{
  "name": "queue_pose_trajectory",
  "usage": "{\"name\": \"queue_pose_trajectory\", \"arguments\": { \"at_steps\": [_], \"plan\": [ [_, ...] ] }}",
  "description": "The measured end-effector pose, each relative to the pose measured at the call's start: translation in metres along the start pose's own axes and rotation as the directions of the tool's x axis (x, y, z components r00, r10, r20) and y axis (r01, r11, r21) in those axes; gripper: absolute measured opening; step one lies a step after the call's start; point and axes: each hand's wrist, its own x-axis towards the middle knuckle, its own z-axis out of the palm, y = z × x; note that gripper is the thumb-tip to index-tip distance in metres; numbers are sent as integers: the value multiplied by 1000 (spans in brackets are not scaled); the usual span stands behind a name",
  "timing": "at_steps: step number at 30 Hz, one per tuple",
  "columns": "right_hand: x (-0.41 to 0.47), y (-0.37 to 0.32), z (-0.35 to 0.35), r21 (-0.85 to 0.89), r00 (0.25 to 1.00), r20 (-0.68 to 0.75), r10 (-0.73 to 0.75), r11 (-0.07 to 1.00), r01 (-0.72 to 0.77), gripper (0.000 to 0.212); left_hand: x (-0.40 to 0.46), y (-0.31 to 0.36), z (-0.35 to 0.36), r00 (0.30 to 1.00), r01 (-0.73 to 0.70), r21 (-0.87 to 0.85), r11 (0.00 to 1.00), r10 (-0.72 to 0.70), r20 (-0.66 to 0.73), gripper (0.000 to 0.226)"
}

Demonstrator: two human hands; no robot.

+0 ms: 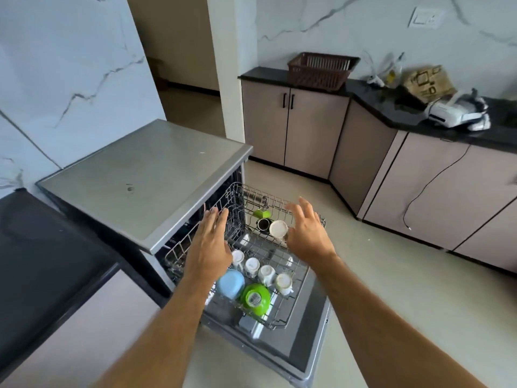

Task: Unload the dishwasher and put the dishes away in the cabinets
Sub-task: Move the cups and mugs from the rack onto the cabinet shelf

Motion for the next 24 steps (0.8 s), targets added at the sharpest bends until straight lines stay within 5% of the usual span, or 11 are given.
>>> {"name": "queue_pose_trajectory", "arguments": {
  "at_steps": [12, 24],
  "plan": [
    [57, 106, 9, 134, 992, 79, 101, 985, -111, 65, 59, 74, 77, 993, 35, -22, 999, -33, 114, 80],
    [118, 164, 76, 115, 957, 140, 255, 956, -271, 66, 150, 43, 177, 937, 53, -107, 993, -12, 350, 86]
  ]
}}
